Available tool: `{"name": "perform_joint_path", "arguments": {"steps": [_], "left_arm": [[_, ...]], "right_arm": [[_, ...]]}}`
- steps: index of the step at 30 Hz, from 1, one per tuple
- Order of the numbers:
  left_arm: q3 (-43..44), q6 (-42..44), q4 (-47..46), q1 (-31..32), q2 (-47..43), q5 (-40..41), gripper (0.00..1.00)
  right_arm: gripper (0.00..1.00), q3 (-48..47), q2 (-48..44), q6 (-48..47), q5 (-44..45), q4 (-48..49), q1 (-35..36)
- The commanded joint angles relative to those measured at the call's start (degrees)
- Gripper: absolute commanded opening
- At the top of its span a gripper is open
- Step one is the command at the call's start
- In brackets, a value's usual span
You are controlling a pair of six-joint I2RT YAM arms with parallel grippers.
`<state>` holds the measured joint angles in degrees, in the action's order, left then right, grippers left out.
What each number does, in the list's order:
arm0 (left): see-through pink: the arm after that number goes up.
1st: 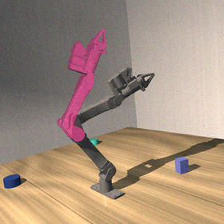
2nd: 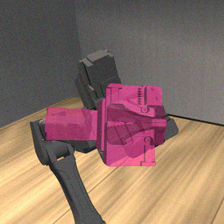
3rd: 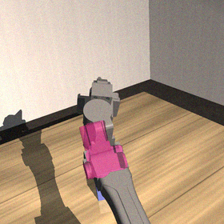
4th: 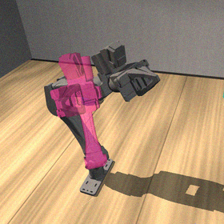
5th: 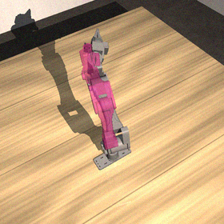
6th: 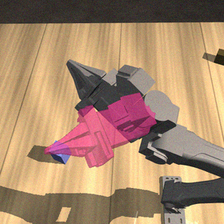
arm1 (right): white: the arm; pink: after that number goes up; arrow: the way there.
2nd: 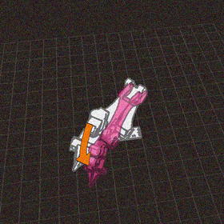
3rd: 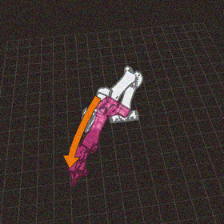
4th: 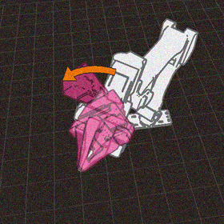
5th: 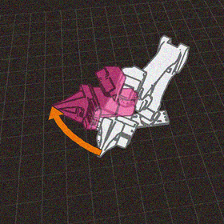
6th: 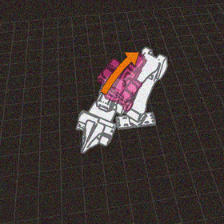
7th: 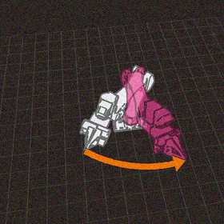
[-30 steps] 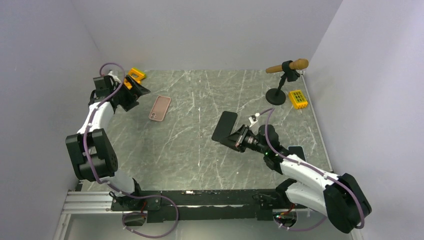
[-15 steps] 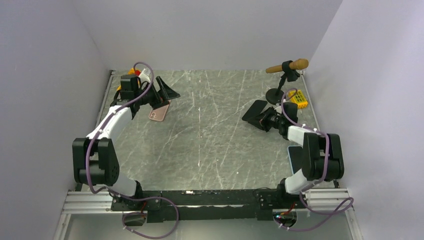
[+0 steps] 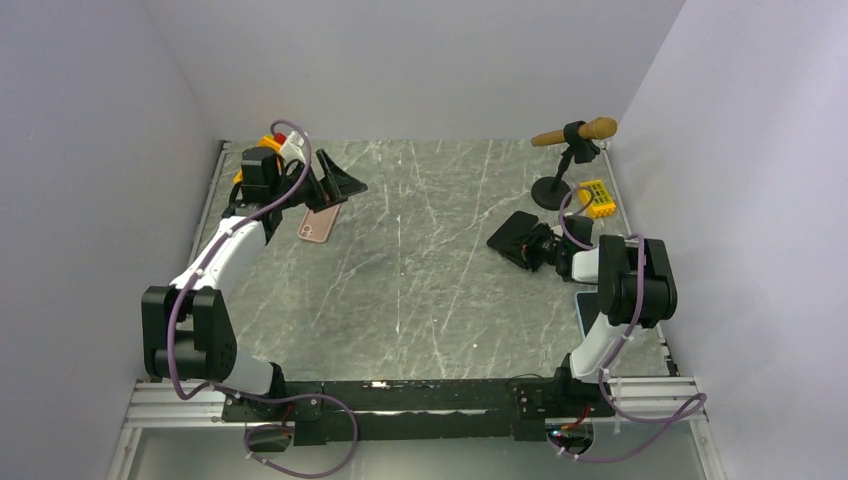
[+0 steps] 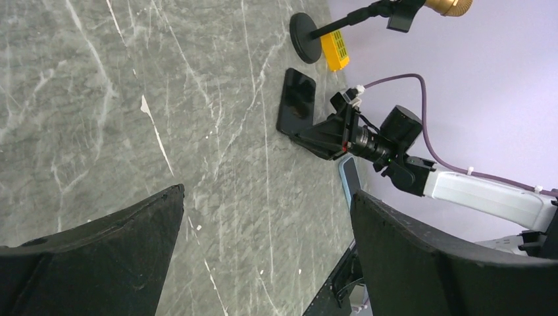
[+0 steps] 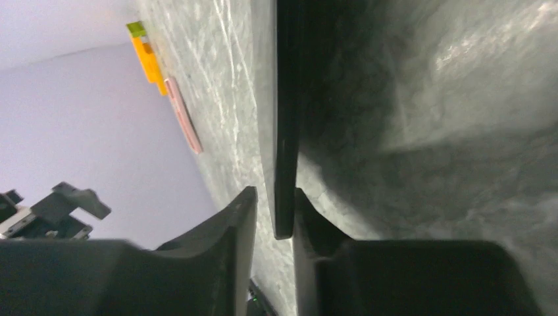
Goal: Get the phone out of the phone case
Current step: Place the phone at the center of the board, then pick up the phone at the center of the board.
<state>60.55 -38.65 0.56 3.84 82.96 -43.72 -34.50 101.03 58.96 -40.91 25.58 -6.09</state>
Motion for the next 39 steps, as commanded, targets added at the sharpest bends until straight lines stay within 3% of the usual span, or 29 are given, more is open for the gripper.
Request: {"name": "perform_joint_path", "arguments": {"steps": [1, 4, 5, 6, 12, 19, 22, 26, 33, 39], "left_arm": [[-0.4, -1.1, -4.3, 0.2, -0.9, -2.9, 0.99], [-0.5, -1.4, -4.9, 0.2, -1.2, -3.3, 0.99], [-0.6, -1.6, -5.2, 0.2, -1.4, -3.4, 0.99], [-0.7, -1.7, -5.5, 0.2, -1.6, -3.5, 1.00], [-1.2, -2.0, -5.6, 0.2, -2.8, -3.1, 0.99], [-1.8, -2.7, -6.8, 0.4, -2.8, -3.6, 0.99], [-1.7, -2.2, -6.4, 0.7, -2.6, -3.2, 0.99], [-1.2, -0.8, -4.6, 1.8, -2.5, -2.4, 0.99], [-0.9, -0.7, -4.6, 2.4, -1.3, -2.9, 0.99], [-1.4, -2.4, -6.6, 2.4, -0.9, -4.2, 0.99]], "right_arm": [[0.38, -4.4, -0.7, -8.3, 2.6, -5.9, -1.0], [0.66, -6.7, -4.0, -15.2, 6.7, -18.5, -1.0], [0.89, -7.1, -5.4, -17.2, 8.4, -22.3, -1.0], [0.98, -7.1, -7.3, -19.0, 9.9, -25.7, -1.1], [1.00, -3.2, -23.1, -25.5, 18.0, -39.7, -3.6], [1.00, -5.1, -40.4, -21.9, 53.5, -59.9, -10.4], [0.99, -4.2, -44.9, -17.3, 61.5, -63.1, -16.5], [0.99, 1.0, -48.9, -17.8, 55.6, -58.1, -29.8], [0.99, 4.0, -41.0, -18.3, 43.9, -50.3, -41.5], [1.00, 3.9, -34.3, -20.4, 33.5, -51.6, -42.3]]}}
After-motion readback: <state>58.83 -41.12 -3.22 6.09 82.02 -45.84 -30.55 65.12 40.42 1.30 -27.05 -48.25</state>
